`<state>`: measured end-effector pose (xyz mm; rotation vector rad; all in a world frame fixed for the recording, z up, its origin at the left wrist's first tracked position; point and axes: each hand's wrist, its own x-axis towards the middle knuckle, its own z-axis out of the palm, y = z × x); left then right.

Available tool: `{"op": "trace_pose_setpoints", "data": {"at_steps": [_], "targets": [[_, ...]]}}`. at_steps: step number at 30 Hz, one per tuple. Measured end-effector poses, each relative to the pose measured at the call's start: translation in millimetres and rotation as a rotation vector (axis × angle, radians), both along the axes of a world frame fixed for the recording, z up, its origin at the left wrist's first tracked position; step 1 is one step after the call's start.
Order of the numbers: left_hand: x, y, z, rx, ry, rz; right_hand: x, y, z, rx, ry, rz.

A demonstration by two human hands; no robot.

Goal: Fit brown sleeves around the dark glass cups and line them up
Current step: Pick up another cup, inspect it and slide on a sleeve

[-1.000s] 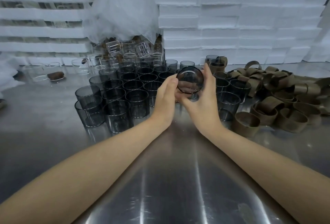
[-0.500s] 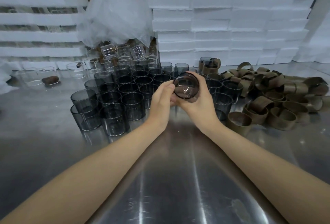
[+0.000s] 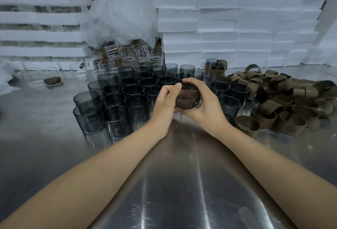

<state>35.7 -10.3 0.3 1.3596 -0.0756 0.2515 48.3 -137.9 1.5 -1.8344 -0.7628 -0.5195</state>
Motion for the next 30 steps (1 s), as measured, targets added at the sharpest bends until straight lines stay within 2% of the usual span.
{"op": "trace_pose_setpoints", "data": {"at_steps": [14,23,30], "targets": [[-6,-6,5,0.048,0.124,0.023,-6,2,5,-0.126,-0.101,-0.126],[-9,-11,3,0.112,0.106,0.025,-3,3,4,-0.041,0.111,-0.167],[-7,-11,1,0.076,0.070,-0.043,7,-1,4,0.063,0.234,-0.155]]}}
